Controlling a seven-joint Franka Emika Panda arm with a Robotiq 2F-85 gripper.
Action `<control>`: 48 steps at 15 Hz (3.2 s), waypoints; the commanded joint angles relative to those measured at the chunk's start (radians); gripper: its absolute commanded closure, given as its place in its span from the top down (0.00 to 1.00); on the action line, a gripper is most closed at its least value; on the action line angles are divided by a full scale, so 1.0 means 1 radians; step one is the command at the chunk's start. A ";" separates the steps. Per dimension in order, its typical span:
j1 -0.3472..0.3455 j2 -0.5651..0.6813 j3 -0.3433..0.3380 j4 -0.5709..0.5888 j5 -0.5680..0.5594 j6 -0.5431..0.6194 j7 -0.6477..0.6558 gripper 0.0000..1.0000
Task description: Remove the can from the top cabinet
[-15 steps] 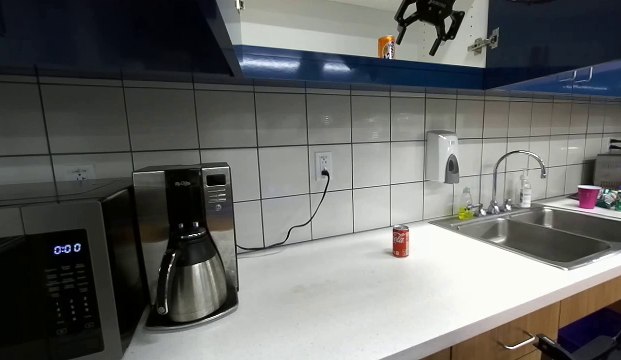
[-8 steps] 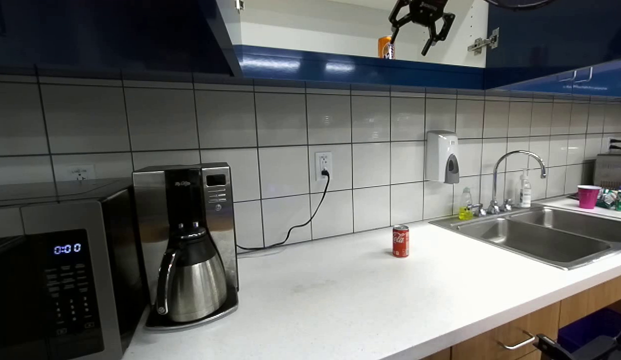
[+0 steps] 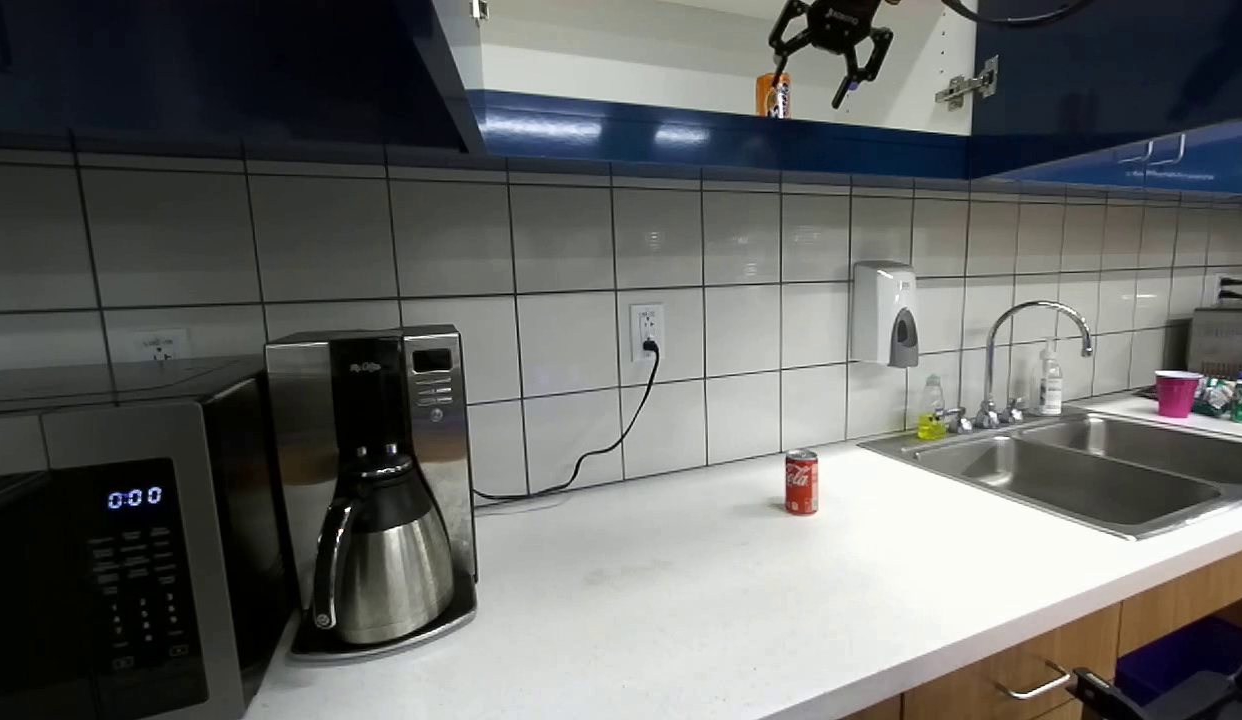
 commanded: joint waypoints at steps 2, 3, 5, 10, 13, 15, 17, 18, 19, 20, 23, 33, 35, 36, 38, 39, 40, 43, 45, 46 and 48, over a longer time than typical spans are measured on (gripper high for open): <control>-0.026 0.074 0.012 0.095 -0.024 0.032 0.047 1.00; -0.025 0.087 0.010 0.108 -0.020 0.040 0.047 1.00; -0.026 0.114 0.008 0.134 -0.018 0.052 0.051 1.00; -0.021 0.181 0.008 0.194 -0.026 0.100 0.062 1.00; -0.019 0.214 0.008 0.230 -0.029 0.117 0.070 1.00; -0.018 0.235 0.008 0.255 -0.032 0.115 0.076 1.00; -0.018 0.258 0.006 0.287 -0.037 0.103 0.084 1.00; -0.018 0.272 0.004 0.306 -0.037 0.091 0.089 1.00; -0.018 0.287 0.002 0.325 -0.036 0.086 0.091 1.00; -0.017 0.297 0.001 0.338 -0.034 0.084 0.091 1.00; -0.017 0.335 -0.004 0.383 -0.035 0.079 0.098 1.00; -0.009 0.430 -0.017 0.480 -0.041 0.086 0.124 1.00; -0.008 0.444 -0.018 0.495 -0.045 0.088 0.129 1.00; -0.008 0.450 -0.019 0.502 -0.048 0.088 0.132 1.00; -0.006 0.461 -0.019 0.514 -0.059 0.090 0.138 1.00; -0.005 0.466 -0.019 0.519 -0.067 0.092 0.144 1.00; -0.004 0.471 -0.020 0.524 -0.076 0.093 0.152 1.00; -0.002 0.479 -0.021 0.536 -0.104 0.099 0.171 1.00; -0.002 0.485 -0.021 0.545 -0.121 0.104 0.176 1.00; -0.003 0.488 -0.021 0.549 -0.125 0.104 0.177 1.00; -0.003 0.494 -0.021 0.556 -0.135 0.104 0.182 1.00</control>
